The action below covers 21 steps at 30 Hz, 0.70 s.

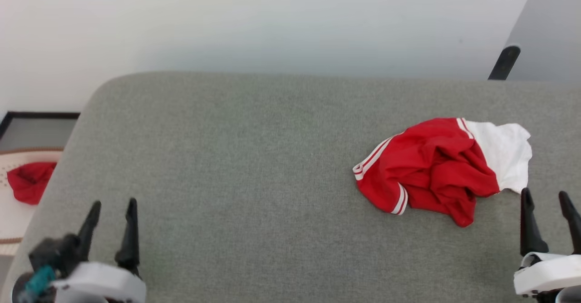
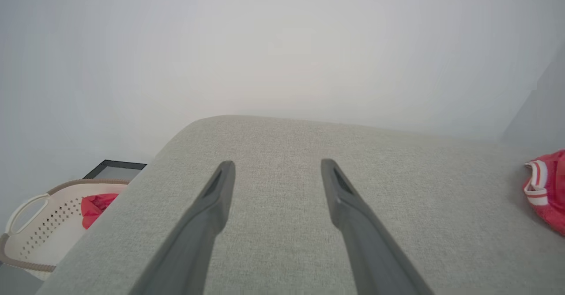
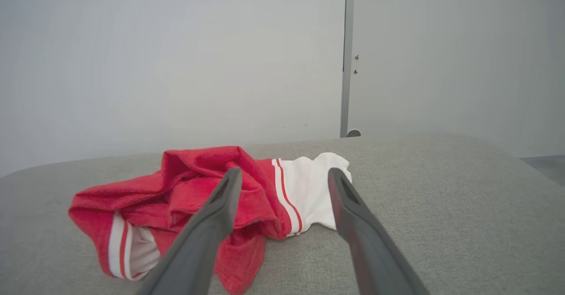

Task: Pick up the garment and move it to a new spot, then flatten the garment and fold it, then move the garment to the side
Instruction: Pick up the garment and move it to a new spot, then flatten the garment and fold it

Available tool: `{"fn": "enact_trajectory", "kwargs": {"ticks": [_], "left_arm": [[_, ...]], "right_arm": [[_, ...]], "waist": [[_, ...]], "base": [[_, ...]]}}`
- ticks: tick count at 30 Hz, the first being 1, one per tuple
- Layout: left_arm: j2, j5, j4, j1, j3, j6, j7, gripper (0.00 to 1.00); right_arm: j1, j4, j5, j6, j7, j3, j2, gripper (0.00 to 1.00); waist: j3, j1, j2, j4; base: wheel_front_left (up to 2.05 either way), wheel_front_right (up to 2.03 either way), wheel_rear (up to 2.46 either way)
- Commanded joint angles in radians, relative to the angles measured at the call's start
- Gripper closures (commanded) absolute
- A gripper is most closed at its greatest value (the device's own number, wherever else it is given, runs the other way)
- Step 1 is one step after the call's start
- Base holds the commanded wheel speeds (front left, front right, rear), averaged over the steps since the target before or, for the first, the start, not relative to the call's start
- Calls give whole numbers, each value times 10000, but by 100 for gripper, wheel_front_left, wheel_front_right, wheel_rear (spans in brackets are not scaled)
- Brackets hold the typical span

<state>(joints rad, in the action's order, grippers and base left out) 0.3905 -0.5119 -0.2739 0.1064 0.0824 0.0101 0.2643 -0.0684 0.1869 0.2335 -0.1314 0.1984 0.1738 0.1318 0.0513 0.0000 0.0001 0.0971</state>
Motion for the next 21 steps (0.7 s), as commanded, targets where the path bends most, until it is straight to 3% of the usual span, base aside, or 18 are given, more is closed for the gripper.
{"fn": "enact_trajectory", "kwargs": {"ticks": [1,6,21], "left_arm": [[-116,419,294,-342,-202,19,-3,0],[-472,1266,910,-869,-565,74,-4,0],[-1287,2104,1101,-1144,-1253,495,-4,0]], "right_arm": [[84,-155,34,14,-67,45,76,0],[117,-444,55,14,-245,51,35,0],[-92,-439,-24,14,-282,-180,-110,0]], "waist": [[-263,0,-1,-79],[-391,0,-1,-194],[-233,0,-1,-408]], "base": [[0,0,0],[0,0,0],[0,0,0]]}}
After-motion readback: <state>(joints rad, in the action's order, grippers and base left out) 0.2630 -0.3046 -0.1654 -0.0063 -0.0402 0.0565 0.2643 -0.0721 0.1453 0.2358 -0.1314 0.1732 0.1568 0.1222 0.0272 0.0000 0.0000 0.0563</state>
